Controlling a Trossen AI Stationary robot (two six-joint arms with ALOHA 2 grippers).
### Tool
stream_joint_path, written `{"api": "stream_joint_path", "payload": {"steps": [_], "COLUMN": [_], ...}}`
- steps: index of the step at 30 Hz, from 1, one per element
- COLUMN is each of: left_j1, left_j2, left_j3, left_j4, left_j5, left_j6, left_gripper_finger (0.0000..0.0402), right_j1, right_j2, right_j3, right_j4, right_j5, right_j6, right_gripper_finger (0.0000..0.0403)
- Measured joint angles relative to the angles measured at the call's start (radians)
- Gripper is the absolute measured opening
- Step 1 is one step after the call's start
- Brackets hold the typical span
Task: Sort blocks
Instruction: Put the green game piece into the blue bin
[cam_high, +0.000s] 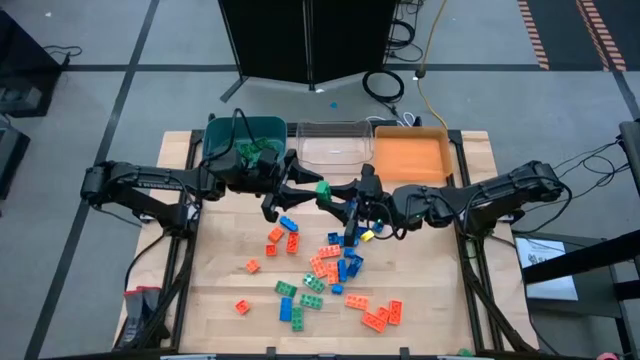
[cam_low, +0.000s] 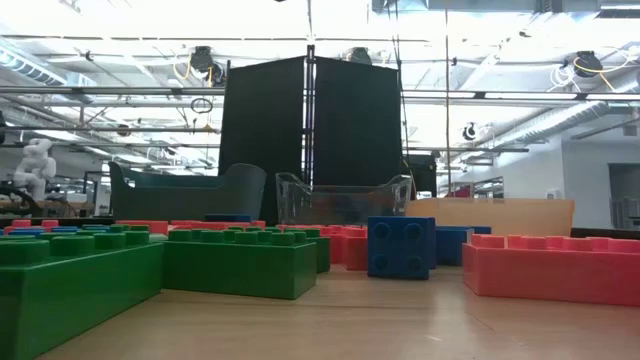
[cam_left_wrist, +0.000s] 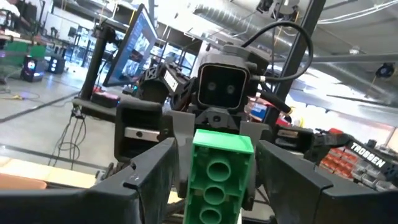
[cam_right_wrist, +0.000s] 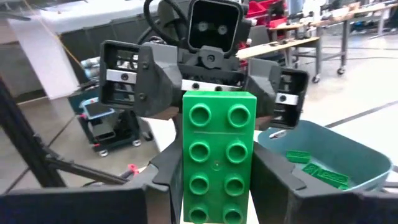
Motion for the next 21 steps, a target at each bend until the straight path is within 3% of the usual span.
{"api": "stream_joint_path", "payload": {"steps": [21], "left_j1": [0.000], "left_j2": [0.000], "left_j3": [0.000], "left_j4": [-0.004], "left_j5": [-0.003], "left_j6": [0.052], "left_gripper_finger": [0.0228], "right_j1": [-0.035], "right_j2": [0.000], "right_j3": [0.000], "right_j4": [-0.002], "right_j5": [-0.054], "right_j6": [0.003], "right_gripper_finger": [0.0120]}}
